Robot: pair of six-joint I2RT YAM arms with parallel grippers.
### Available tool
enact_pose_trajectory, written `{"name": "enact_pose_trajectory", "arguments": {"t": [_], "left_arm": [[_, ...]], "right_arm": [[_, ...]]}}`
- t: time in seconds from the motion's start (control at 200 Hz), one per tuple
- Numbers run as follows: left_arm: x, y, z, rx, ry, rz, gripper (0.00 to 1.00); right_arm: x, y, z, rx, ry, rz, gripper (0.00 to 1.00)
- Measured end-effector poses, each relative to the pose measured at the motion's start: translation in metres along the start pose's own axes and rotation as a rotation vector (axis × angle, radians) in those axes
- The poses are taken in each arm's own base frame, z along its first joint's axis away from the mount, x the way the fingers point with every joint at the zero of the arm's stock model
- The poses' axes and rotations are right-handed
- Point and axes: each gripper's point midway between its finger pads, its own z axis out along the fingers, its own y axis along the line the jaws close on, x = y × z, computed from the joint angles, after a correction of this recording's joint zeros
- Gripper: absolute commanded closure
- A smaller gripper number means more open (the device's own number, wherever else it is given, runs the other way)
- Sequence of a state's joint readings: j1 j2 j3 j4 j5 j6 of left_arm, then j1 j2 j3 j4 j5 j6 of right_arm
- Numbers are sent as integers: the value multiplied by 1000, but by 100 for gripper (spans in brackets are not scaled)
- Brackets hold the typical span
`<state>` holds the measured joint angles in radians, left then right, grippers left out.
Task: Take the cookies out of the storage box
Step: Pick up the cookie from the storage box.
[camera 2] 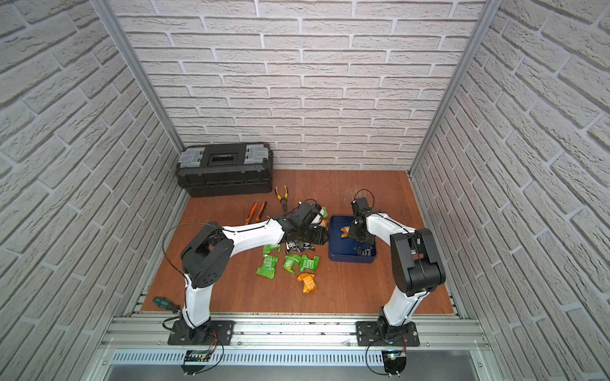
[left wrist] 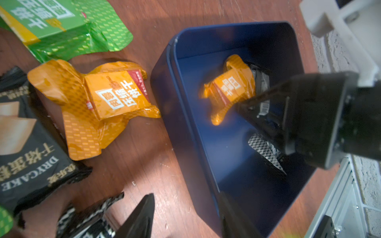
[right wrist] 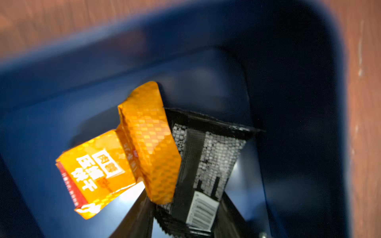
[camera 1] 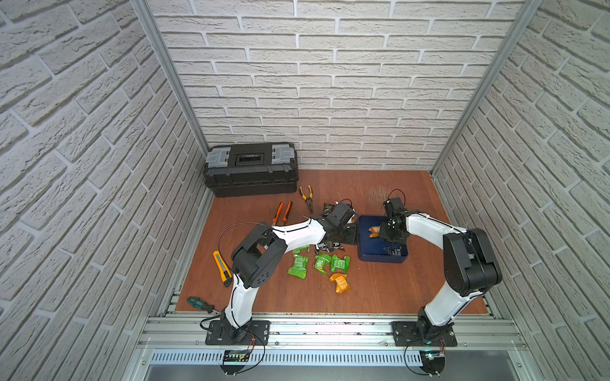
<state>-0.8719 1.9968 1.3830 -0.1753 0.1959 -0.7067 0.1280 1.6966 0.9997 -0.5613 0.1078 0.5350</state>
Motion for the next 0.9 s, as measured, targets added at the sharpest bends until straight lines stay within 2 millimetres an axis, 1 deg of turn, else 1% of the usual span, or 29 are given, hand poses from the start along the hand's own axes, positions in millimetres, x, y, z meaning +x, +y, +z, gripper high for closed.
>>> {"name": "enact_pose_trajectory", "arguments": {"t": [0.12,0.23,0.345,0.44,0.73,0.8,0.9], "left_arm": [[0,0,0,1,-2,0,44],[0,0,0,2,-5,1,44],[0,1,1,-2,-10,1,44],[2,4,1,-12,-11,0,44],[0,8,-4,-30,-32,0,44],[-1,9,-6,-33,-44,-4,44],[-2,12,-10,-35,-66,-17,44]], "right_arm": [[15,-6,-6,-7,17,-3,53],[22,-9,-16,-22,9,-8,54],[17,-8,-32,-49,-32,-15,54],[14,-5,-41,-72,-58,-22,54],[13,2,-52,-121,-58,-47,54],[13,2,-60,-133,-69,-51,53],[12,2,-76,-154,-102,-62,53]]}}
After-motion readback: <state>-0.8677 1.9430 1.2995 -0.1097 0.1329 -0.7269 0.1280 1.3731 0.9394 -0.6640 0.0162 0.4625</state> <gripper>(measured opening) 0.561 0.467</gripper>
